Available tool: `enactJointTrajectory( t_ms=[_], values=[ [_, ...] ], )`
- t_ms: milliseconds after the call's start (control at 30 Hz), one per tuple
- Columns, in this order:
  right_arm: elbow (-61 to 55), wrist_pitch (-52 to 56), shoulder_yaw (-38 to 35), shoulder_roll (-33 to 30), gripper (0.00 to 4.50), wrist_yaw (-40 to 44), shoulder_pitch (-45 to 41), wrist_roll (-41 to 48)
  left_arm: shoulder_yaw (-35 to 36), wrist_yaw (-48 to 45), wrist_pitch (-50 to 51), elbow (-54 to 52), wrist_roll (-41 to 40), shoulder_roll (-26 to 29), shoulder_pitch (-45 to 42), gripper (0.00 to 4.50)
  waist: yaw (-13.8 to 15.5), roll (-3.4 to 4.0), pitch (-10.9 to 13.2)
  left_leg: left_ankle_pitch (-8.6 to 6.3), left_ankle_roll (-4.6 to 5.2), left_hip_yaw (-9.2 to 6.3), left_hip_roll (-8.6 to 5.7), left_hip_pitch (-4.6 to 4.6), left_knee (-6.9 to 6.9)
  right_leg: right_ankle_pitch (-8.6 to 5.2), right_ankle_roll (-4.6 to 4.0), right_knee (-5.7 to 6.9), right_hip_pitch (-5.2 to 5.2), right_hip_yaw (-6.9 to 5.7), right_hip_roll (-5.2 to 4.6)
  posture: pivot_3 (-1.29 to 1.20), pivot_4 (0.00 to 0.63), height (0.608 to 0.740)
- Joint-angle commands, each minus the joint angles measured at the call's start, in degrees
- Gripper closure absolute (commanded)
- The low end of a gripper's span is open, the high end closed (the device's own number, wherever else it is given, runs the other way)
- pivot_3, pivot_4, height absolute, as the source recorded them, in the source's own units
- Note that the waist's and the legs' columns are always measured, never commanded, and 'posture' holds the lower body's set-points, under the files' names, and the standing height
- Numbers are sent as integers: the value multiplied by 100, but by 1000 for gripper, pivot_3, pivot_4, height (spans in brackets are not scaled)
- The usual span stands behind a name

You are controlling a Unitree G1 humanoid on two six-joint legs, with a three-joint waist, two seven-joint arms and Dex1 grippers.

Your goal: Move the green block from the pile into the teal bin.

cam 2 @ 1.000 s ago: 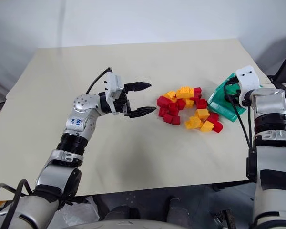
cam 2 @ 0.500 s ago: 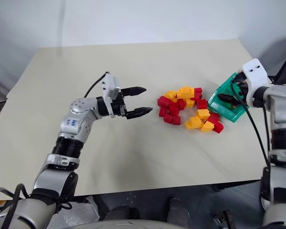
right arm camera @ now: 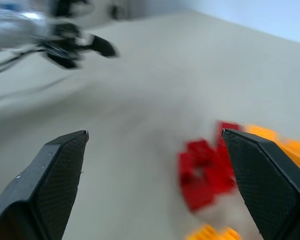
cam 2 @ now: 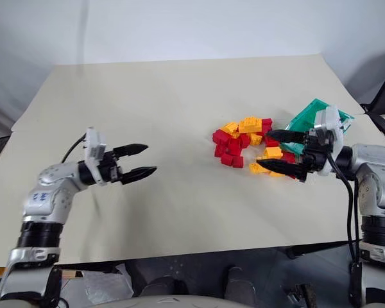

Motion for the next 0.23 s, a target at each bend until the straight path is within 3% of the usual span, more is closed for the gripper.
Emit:
enactJointTrajectory(
  t_ms=[33, 233],
  values=[
    [511, -1061, 159, 147, 33, -95, -150, -423, 215, -38, -89, -396, -188, 106, 227, 0, 7, 0, 0, 0, 0, 1, 0, 0, 0, 0, 0, 0, -1, 1, -1, 0, 150, 740],
    [793, -1513, 213, 253, 33, -19, -56, -415, 380, 63, 21, -812, -333, 186, 606, 0, 5, 0, 0, 0, -2, 0, 6, 3, 1, 0, 0, 5, 0, 1, -1, 0, 150, 740]
  ],
)
